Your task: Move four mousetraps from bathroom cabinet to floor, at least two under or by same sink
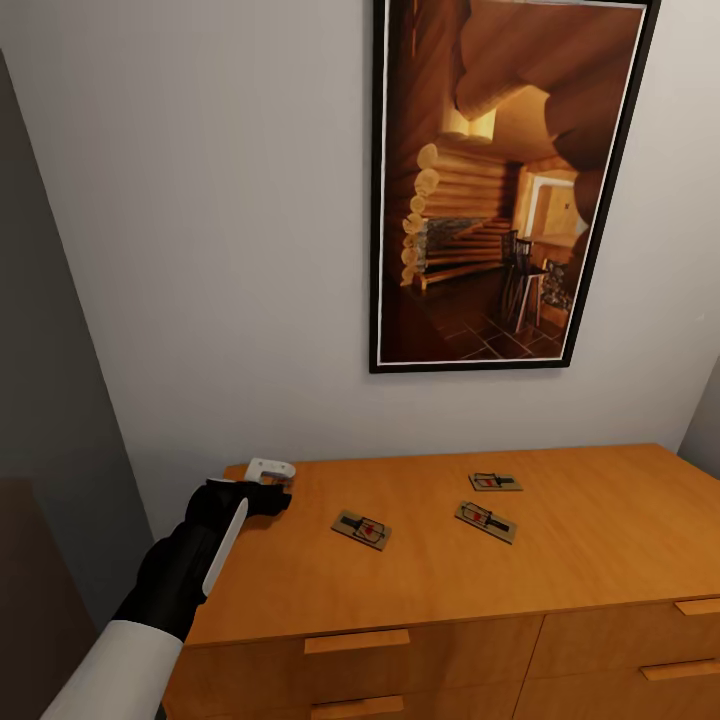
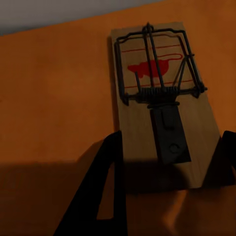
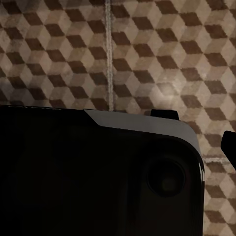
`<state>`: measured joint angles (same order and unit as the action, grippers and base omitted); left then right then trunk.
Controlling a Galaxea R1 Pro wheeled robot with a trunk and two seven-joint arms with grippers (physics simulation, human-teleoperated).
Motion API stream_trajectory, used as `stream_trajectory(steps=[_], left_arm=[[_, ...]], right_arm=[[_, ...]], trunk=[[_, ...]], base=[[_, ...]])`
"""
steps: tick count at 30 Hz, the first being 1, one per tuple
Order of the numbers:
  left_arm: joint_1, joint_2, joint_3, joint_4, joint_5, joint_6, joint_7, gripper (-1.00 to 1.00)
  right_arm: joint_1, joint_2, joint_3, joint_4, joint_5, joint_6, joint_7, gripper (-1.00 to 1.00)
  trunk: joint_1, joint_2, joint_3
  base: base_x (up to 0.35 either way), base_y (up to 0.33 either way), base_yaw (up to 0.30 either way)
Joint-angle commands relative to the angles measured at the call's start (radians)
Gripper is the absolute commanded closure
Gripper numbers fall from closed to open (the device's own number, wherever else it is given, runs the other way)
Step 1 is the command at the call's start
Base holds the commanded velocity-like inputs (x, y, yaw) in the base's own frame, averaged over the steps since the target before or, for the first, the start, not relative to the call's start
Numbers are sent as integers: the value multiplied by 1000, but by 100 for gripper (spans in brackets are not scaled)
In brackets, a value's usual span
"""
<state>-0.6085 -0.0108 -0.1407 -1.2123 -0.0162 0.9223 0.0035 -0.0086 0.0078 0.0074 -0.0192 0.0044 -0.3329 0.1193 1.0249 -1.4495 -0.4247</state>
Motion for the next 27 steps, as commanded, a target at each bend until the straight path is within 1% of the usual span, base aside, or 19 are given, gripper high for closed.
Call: stream_trajectory(steps=[1,7,14,15,22,27], left_arm=[[0,0,0,33,1,4,-2,100],[0,0,0,31,1,4,-1,100],[0,-1,1,4,1,7,1,100],[0,-1,1,-123,1,19,4,100],[0,-1,1,-166,1,33,4,100],[0,-1,2,-178,1,41,4,100]], right_arm=[[-1,0,0,1,0,-3,2,-100],[-1,0,0,1,0,-3,2,-100],[-1,0,0,1,0,-3,2,-100],[-1,0,0,1,0,-3,2,-100],[-1,0,0,1,0,-3,2,-100],[-1,0,0,1,0,-3,2,-100]], trunk=[[0,0,-1],[0,0,-1],[0,0,-1],[0,0,-1],[0,0,-1],[0,0,-1]], base=[[0,0,0],[0,0,0],[0,0,0],[0,0,0],[0,0,0],[0,0,0]])
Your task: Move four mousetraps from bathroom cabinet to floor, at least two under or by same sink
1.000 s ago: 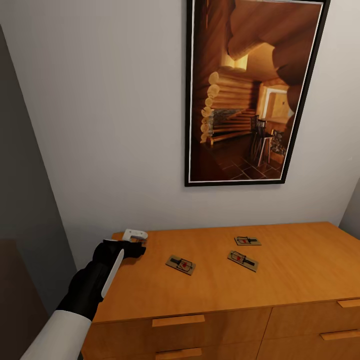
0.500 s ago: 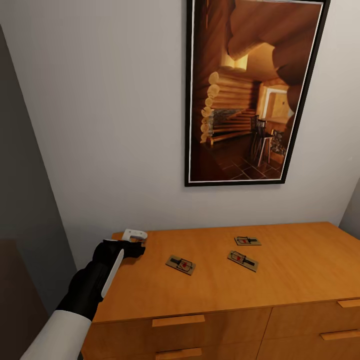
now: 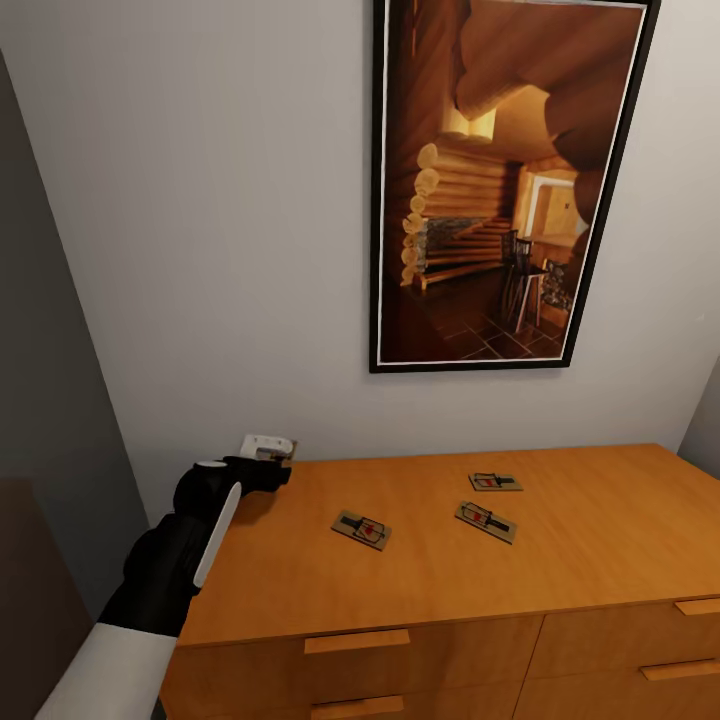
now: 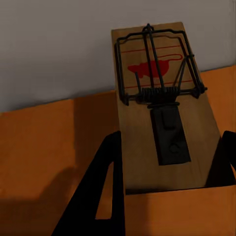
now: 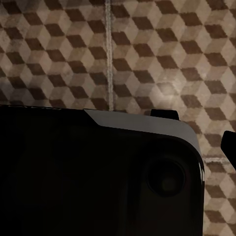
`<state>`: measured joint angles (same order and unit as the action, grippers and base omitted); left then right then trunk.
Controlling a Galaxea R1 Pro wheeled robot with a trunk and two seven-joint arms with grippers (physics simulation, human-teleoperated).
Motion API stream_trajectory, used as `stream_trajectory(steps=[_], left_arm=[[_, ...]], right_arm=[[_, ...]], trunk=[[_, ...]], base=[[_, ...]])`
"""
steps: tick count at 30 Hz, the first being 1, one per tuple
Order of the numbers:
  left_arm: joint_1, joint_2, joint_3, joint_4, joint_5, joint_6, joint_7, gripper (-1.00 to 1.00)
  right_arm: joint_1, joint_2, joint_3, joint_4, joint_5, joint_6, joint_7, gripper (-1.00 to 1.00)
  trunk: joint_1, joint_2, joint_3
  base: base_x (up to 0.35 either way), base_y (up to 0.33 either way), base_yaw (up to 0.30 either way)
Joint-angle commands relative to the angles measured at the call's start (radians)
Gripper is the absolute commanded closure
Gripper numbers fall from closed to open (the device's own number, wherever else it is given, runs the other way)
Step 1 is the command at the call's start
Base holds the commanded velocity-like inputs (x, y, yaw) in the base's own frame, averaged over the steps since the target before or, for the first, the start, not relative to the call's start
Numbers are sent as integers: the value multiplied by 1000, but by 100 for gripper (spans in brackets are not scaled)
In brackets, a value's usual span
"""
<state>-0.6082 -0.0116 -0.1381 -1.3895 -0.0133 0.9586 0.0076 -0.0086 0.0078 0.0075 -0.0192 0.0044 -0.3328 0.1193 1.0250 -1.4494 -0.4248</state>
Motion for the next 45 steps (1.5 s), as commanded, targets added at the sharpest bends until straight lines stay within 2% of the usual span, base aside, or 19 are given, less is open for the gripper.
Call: stream_trajectory(steps=[1,15,45], left_arm=[[-1,0,0,-5,-2,6,0,100],[-1,0,-1,-21,-2,25,0,100],[0,-1,-2,4,1,26,0,100]], right_arm=[[-1,0,0,1,0,-3,2,-100],[-1,0,0,1,0,-3,2,-100],[-1,0,-1,1,0,-3,2,-100]], trunk=[[0,-1,-1],[0,-1,-1],[0,-1,-1]], base=[[0,0,0],[-31,0,0],[-329,-1,0]])
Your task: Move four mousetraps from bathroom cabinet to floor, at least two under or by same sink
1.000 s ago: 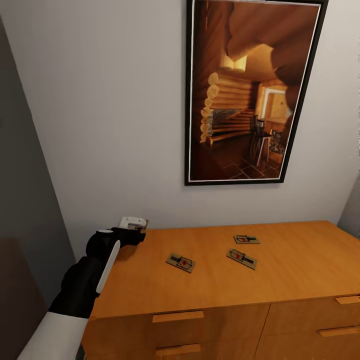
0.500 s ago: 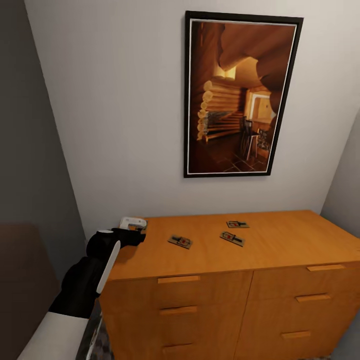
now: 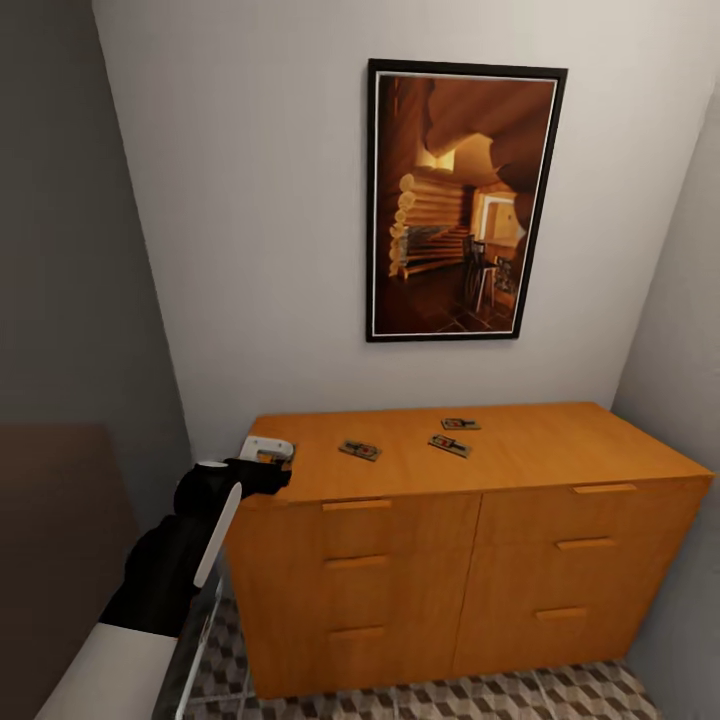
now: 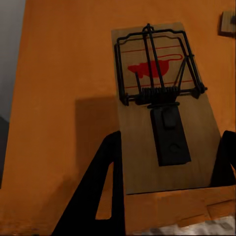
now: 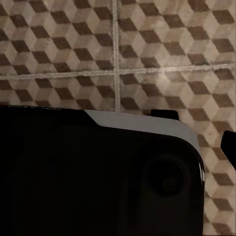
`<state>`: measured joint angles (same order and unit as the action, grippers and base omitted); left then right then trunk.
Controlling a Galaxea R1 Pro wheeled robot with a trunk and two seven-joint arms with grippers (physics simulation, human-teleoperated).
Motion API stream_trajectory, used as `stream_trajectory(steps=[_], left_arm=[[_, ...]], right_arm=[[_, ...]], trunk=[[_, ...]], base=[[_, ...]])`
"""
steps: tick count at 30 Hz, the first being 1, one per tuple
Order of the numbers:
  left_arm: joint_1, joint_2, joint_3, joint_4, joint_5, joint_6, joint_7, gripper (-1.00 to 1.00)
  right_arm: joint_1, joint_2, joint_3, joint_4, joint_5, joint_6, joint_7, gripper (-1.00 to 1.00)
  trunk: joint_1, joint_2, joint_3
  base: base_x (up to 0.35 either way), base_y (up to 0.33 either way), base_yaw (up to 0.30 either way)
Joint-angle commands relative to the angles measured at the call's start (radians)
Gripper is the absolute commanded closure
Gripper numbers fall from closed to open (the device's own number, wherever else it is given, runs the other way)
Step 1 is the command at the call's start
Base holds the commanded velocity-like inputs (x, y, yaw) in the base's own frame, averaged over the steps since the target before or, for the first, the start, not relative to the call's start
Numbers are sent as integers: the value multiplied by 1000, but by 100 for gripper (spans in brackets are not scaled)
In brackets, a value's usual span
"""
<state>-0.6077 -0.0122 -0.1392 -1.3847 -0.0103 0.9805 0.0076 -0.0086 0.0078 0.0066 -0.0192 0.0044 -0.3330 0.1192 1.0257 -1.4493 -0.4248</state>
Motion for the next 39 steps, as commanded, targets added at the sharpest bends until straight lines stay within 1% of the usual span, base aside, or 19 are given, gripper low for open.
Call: stream_trajectory(steps=[1,13,26,29,34,39], left_arm=[[-1,0,-1,0,-2,4,0,100],[-1,0,-2,12,-2,4,0,100],[-1,0,-2,48,-2,3,0,100],[-1,0,-2,67,-2,1,0,100],[0,-1,-2,126,-3,-5,-1,100],[-1,-2,-3,194,-3,-10,-3,100]], right_arm=[[-1,0,0,1,0,-3,2,-100],[-1,-1,0,1,0,-3,2,-100],[-1,-2,0,1,0,-3,2,-100],[-1,-1,0,1,0,-3,2,-100],[-1,-1,0,1,0,-4,2,-100],[-1,-1,0,1,0,-4,2,-100]], trunk=[[-1,-1,-1],[-1,-1,-1],[-1,-1,-1],[-1,-1,-1],[-1,-1,-1],[-1,-1,-1]], base=[[-341,-31,0],[-338,-119,0],[-331,-162,0],[-331,-163,0],[-318,-157,0],[-105,-52,0]])
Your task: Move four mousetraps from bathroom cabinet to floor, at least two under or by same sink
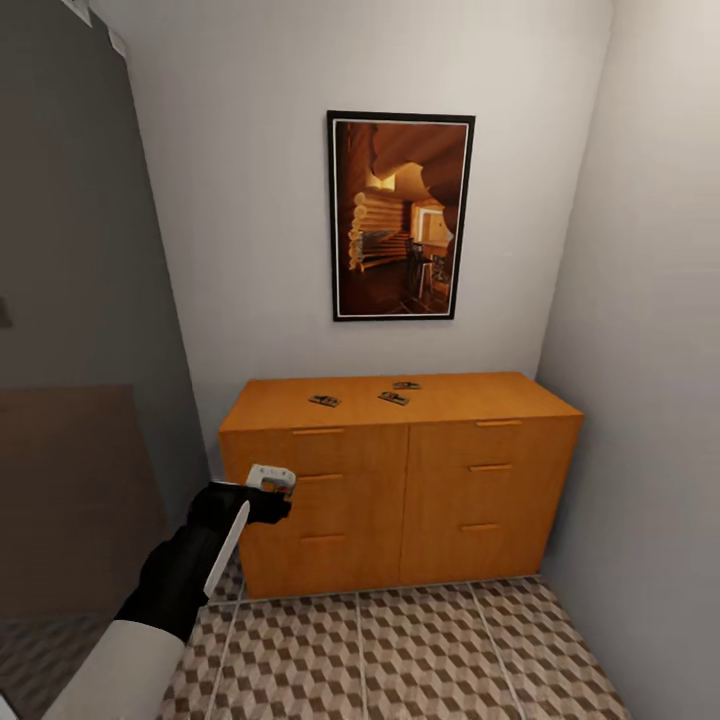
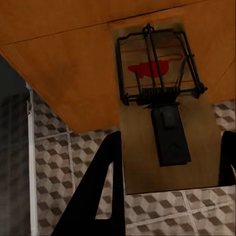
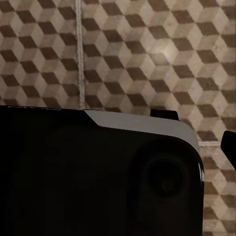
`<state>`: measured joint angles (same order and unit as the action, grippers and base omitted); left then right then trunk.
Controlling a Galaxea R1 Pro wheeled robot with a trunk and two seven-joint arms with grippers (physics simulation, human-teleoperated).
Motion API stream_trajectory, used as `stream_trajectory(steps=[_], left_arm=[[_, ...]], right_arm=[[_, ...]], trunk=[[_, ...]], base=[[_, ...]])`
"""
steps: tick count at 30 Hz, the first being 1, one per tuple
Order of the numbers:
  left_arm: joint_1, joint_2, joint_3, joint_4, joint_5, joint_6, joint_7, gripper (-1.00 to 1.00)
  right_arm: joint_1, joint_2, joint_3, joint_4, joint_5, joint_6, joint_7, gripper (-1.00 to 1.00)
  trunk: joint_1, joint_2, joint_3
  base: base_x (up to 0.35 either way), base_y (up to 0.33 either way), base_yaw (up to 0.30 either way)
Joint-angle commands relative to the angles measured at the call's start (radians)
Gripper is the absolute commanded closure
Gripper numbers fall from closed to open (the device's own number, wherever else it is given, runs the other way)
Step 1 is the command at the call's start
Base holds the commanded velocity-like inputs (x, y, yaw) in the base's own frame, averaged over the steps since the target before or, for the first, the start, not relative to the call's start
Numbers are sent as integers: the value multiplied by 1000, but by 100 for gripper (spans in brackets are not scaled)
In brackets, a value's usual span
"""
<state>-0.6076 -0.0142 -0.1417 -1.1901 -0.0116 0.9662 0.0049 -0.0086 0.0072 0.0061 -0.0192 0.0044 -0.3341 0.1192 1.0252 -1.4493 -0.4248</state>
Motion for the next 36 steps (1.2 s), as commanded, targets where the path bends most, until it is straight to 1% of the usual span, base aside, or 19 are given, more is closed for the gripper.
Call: stream_trajectory(steps=[1,2,5,6,7,8,10,11,12,14,15,16,18,20,22,27,30,32,36], left_arm=[[-1,-2,-1,30,-2,-1,-1,100],[-1,-4,-1,47,-2,-7,-2,100],[-1,-14,-2,129,-2,-56,-3,100],[-1,-16,-2,178,-2,-100,-3,100],[-1,-17,-2,204,-2,-125,-3,100],[-1,-19,-2,262,-2,-182,-3,100],[-1,-20,-2,322,-2,-243,-3,100],[-1,-20,-2,386,-2,-308,-2,100],[-1,-21,-2,419,-2,-341,-2,100],[-1,-22,-2,552,-2,-481,-2,100],[-1,-22,-2,586,-2,-518,-2,100],[-1,-22,-2,652,-2,-592,-1,100],[-1,-22,-2,717,-2,-665,-1,100],[-1,-23,-2,833,-2,-792,0,100],[-1,-23,-2,931,-3,-863,0,100],[0,-22,-2,1064,-2,-917,0,100],[13,-21,-2,1095,-2,-938,0,100],[34,-20,-1,1106,-2,-947,0,100],[87,-17,0,1112,-2,-964,0,100]], right_arm=[[-1,0,0,1,0,-3,2,-100],[-1,0,0,1,0,-3,2,-100],[-1,0,0,0,0,-3,2,-100],[-1,0,0,0,1,-4,2,-100],[-1,0,0,0,0,-4,2,-100],[-1,0,0,0,1,-5,2,-100],[-1,0,0,-1,1,-5,2,-100],[-1,0,0,-1,1,-6,2,-100],[-1,-1,0,-1,1,-6,2,-100],[-1,-1,0,-2,2,-9,2,-100],[-1,-1,0,-2,2,-9,2,-100],[-1,-1,0,-3,2,-10,2,-100],[-1,-2,-1,-3,3,-12,2,-100],[-1,-3,0,-6,3,-13,2,-100],[-1,-5,-1,-14,3,-14,2,-100],[-1,-9,-4,-44,4,-19,2,-100],[-1,-12,-3,-87,5,-31,1,-100],[-1,-19,-4,-123,5,-37,0,-100],[-1,-42,-6,-198,5,-40,-7,-100]], trunk=[[0,-1,-1],[0,-1,-1],[0,-1,-1],[0,-1,-1],[0,-1,-1],[0,-1,-1],[0,-1,-1],[0,-1,-1],[0,-1,-1],[0,-1,-1],[0,-1,-1],[0,-1,-1],[0,-1,-1],[0,-1,-1],[0,-1,-1],[0,-1,-1],[0,-1,-1],[0,-1,-1],[0,-1,-1]], base=[[-36,-18,0],[-29,-14,0],[-15,-7,0],[-8,-4,0],[-6,-3,0],[-4,-2,0],[-3,-1,0],[-2,-1,0],[-1,-1,0],[0,0,0],[0,0,0],[0,0,0],[0,0,0],[0,0,0],[0,0,0],[0,0,0],[0,0,0],[0,0,0],[0,0,0]])
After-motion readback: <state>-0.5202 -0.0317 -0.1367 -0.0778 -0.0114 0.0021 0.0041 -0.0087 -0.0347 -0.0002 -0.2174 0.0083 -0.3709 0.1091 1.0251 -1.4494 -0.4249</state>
